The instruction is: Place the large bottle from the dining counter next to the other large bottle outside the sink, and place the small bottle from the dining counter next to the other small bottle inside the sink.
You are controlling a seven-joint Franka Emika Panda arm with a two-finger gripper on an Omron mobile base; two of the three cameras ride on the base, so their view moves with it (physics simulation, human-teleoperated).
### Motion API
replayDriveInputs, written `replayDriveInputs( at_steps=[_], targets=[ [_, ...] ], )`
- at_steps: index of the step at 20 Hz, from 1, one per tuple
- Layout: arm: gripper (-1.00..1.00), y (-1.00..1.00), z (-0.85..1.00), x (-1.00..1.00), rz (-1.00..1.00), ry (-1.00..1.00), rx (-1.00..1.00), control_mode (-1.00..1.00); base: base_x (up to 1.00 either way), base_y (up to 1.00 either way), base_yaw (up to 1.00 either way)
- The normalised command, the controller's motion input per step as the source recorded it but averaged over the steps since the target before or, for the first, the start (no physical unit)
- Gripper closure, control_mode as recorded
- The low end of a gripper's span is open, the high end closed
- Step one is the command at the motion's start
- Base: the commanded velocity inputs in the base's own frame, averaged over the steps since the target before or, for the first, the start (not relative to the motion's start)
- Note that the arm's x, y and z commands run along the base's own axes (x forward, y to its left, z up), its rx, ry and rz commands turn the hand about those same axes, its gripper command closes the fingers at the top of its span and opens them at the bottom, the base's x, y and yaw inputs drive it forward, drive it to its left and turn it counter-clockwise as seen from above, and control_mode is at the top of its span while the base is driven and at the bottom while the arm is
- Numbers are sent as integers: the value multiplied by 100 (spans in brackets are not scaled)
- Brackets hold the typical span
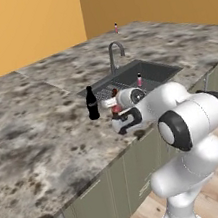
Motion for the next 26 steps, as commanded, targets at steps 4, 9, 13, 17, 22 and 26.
replayDriveInputs(
  at_steps=[4, 9, 13, 17, 22, 26],
  targets=[
    [-100, -1, 60, -8, 0, 0, -19, -100, 0, 0, 0],
    [-100, 0, 45, 0, 1, 4, -10, -100, 0, 0, 0],
    [-100, 0, 21, 0, 8, 12, 4, -100, 0, 0, 0],
    [-100, -7, 11, -2, 12, 18, 10, -100, 0, 0, 0],
    [-100, -3, 1, 0, 10, 26, 0, -100, 0, 0, 0],
    [-100, 0, 0, 0, 8, 31, -9, -100, 0, 0, 0]
  ],
)
